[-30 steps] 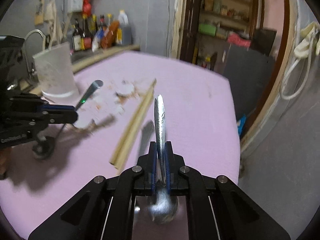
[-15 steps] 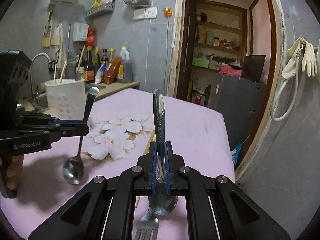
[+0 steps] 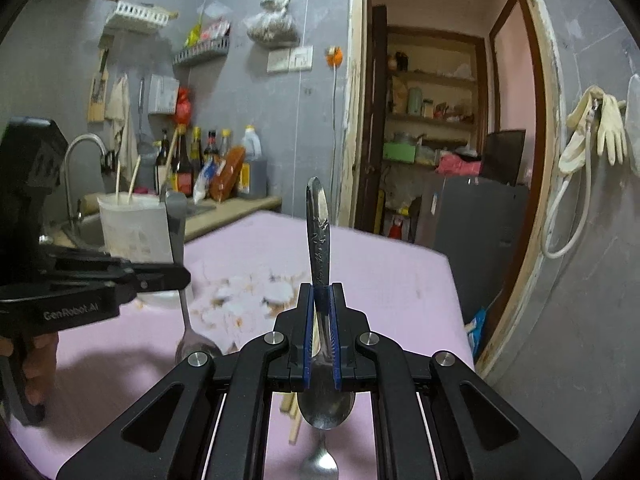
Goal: Organize utensils
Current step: 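Carry both spoons over the white holder with both tools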
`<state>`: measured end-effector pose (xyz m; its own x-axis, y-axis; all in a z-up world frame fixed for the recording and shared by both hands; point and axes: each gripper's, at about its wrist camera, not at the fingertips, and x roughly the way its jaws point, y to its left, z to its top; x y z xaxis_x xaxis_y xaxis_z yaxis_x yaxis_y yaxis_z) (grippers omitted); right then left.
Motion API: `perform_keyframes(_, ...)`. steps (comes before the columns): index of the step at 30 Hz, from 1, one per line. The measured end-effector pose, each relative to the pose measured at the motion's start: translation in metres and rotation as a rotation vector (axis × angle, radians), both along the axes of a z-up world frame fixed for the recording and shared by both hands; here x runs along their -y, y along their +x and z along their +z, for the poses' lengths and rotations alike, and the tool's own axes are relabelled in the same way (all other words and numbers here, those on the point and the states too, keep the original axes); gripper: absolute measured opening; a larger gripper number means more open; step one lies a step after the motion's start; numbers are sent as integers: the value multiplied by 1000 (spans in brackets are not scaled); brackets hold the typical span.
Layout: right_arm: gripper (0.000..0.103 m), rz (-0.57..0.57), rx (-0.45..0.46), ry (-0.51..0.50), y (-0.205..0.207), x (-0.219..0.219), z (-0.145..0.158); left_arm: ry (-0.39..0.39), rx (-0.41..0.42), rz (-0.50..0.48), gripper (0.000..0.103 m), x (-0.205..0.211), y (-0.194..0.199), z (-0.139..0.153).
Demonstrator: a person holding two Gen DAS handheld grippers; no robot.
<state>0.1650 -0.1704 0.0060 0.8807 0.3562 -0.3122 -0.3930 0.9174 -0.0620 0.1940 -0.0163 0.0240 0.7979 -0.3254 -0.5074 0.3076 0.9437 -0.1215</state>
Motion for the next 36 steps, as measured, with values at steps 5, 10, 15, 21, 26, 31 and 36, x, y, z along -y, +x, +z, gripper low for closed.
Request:
perform_keyframes(5,5,-13,103,51,-5,-8,22,-12,38,18,0,-10,-1,21)
perform_keyframes(10,5,11,164,119,-1,-23,44,-24,96,59,0,-28,-7,51)
perform_keyframes(15,5,55,203,174,6,-42,63,-38,122,131,0,-53,-8,78)
perform_keyframes(21,5,103,237,226,14,-69,78,-43,159,213,0,-85,-13,101)
perform_keyframes(26,5,151,254,266,24,-97,90,-48,193,278,0,-114,-18,117)
perform_keyframes(31,5,189,259,301,31,-121,97,-50,225,353,0,-143,-23,129)
perform_keyframes(36,5,231,247,331,40,-147,99,-26,257,443,0,-167,-26,132)
